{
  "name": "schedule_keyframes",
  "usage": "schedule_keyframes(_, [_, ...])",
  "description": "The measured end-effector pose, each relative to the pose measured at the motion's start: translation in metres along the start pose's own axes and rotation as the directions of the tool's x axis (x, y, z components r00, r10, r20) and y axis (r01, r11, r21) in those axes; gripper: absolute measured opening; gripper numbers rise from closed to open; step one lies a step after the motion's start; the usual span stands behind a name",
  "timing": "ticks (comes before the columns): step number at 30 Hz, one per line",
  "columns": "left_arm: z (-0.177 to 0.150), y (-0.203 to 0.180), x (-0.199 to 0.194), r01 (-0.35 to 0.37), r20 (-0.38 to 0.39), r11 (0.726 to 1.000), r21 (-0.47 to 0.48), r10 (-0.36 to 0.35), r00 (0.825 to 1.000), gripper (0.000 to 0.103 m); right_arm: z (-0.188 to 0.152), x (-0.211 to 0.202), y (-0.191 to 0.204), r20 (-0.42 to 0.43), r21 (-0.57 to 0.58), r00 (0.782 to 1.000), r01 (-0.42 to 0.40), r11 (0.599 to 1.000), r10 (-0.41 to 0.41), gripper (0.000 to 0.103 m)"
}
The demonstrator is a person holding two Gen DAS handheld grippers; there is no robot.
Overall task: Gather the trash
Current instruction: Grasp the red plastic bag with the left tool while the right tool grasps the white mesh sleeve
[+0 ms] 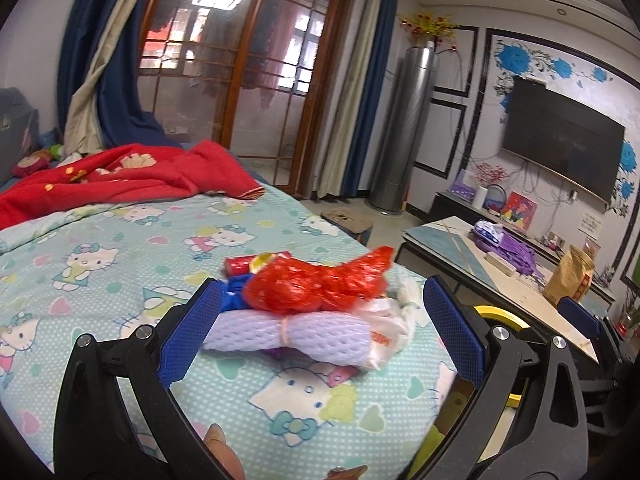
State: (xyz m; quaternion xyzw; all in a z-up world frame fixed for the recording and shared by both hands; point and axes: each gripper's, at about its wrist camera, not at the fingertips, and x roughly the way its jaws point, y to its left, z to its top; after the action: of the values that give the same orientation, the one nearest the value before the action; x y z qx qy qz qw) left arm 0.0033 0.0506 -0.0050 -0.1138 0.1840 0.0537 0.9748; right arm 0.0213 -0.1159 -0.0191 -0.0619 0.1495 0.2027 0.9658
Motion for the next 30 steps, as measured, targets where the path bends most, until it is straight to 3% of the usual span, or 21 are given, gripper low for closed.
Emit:
schedule_keyframes(8, [0.008,0.025,0.021,-0.037,-0.041,0.998,-0.045,0.035,0.999,0.092,0.014,0.031,0.0,-0.026,0.017,1.0,0.005,1.0,-0.005,0.097])
schedule_keyframes(14, [0.015,0.036,0.047,-0.019,-0.096,0.998,-0.062,0.013,0.995,0.092,0.02,0.061,-0.013,-0.062,0.057,0.998,0.037,0.998,-0.034,0.097])
schedule_keyframes(18, [0.02,0.042,0.065,0.036,-0.132,0.995,-0.089,-0.048,0.99,0.092,0.021,0.079,-0.023,-0.103,0.084,0.993,0.065,0.994,-0.056,0.097])
schedule_keyframes(21, [0.024,0.044,0.075,0.017,-0.154,0.995,-0.093,-0.031,0.988,0.092,0.02,0.094,-0.031,-0.136,0.108,0.988,0.082,0.991,-0.067,0.097])
schedule_keyframes(28, [0.018,0.046,0.09,0.026,-0.206,0.993,-0.118,-0.05,0.977,0.092,0.015,0.141,-0.043,-0.27,0.158,0.962,0.087,0.984,-0.042,0.096])
schedule_keyframes(30, [0.014,0.048,0.092,0.024,-0.216,0.991,-0.129,-0.051,0.975,0.092,0.012,0.154,-0.047,-0.308,0.205,0.951,0.083,0.975,-0.016,0.086])
